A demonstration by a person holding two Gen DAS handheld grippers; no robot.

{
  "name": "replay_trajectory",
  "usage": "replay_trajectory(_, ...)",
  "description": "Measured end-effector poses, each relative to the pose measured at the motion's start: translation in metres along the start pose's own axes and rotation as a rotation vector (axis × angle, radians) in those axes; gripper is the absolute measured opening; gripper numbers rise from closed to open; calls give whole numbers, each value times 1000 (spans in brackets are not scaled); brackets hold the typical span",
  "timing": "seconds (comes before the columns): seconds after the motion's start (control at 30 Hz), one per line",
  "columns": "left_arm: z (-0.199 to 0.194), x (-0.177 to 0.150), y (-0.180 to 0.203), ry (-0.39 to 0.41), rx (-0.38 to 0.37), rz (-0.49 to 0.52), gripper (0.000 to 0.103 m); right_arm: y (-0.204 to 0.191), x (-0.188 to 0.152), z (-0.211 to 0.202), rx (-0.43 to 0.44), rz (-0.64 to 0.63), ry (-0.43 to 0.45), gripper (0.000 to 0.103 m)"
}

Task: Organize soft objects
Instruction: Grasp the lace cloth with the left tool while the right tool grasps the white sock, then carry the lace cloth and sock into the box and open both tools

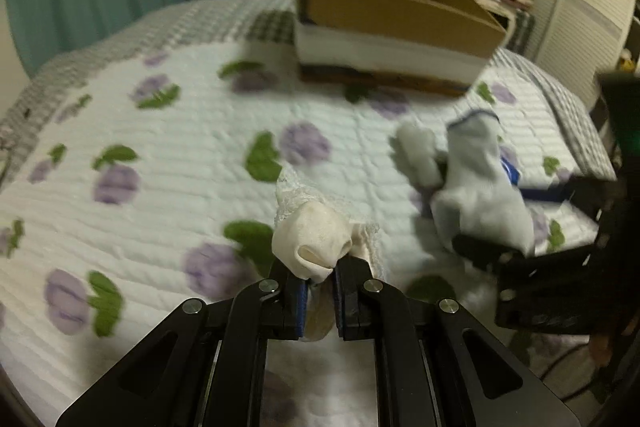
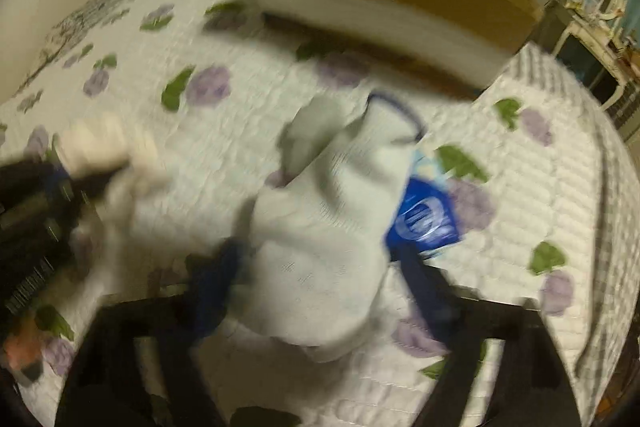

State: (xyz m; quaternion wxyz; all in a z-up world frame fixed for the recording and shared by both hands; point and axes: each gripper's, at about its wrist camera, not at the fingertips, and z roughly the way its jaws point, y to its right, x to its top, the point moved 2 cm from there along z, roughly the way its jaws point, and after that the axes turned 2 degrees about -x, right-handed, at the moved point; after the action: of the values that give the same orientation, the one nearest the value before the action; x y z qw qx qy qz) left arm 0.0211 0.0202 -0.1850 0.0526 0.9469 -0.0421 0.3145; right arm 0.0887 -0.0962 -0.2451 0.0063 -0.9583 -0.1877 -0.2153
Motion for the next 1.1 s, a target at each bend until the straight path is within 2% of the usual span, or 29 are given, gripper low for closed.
replay_trajectory(0.03,2,4,4,7,5,1,10,-1,-1,1,-4,0,-4,52)
replay_trajectory(0.1,-2,9,5,28,13,11,10,-3,-1,-4,-21,-7,8,43)
replay_trajectory(0.17,-7,16,7,48,13,20,10,-1,0,-15,-13,8,35,39)
replay_trajectory(0.47,-57,46,25,175,-17,64,10,7,-16,-63,-48,79,168,39)
replay_trajectory(0.6,-80,54,32,221,-37,83,10,14,-25,-96,-64,130,253,39)
replay_trajectory(0.8,-127,77,47,326,-61,131,10,29,-19,-175,-116,171,431,39)
replay_trajectory(1.1,-193,120,57,494,-103,129,10,41,0,-285,-177,174,663,39)
